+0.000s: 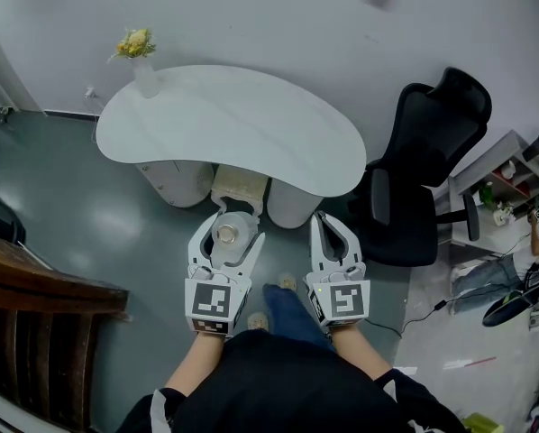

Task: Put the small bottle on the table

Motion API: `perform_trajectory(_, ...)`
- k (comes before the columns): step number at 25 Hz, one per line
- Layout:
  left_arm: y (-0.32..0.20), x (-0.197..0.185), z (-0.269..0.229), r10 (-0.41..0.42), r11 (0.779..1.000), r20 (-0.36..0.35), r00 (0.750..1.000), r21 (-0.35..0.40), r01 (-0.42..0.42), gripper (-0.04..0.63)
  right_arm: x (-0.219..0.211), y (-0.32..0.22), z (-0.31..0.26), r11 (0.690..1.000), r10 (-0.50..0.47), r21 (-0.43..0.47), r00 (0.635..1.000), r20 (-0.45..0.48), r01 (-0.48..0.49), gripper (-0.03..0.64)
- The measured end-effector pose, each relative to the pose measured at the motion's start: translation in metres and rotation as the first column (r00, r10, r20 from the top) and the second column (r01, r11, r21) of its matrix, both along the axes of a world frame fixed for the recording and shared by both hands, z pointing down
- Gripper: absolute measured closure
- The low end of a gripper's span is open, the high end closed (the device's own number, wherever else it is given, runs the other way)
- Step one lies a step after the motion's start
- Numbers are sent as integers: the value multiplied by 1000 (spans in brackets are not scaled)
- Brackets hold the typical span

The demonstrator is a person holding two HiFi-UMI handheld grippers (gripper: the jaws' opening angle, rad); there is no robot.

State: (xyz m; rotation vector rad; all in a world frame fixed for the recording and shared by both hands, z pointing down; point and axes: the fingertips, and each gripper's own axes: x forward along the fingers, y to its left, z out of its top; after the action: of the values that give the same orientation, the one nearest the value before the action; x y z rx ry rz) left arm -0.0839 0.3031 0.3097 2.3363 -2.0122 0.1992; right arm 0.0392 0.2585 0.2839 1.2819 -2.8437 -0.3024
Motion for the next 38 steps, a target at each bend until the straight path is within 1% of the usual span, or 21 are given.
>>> perform_trajectory(6, -24, -13, 1, 6, 1000, 2, 1000, 1, -6, 262, -16, -21, -5, 1000, -12, 21, 1000, 6, 12, 594)
perform_trajectory(12, -64, -18, 2, 22, 1000, 33, 999, 1, -22, 262, -25, -60, -6, 999, -33, 41, 999, 3, 33, 594)
perform_trajectory(21, -153, -30, 0, -6, 1000, 14, 1000, 17, 6, 262, -44, -157, -7, 996, -80, 41, 997, -11, 81, 594)
perform_trajectory(30, -243, -44, -6, -63, 998, 3, 998, 10, 63, 262, -67, -258, -12, 988, -151, 24, 988, -22, 152, 594)
perform_trajectory(36, -298, -49, -4, -82, 997, 12, 997, -8, 82, 262, -79, -313, -6, 984, -177, -10, 984, -32, 177, 594)
perform_trajectory(38, -314, -49, -3, -86, 996, 11, 996, -12, 86, 262, -82, -326, -3, 981, -195, -8, 980, -35, 194, 594)
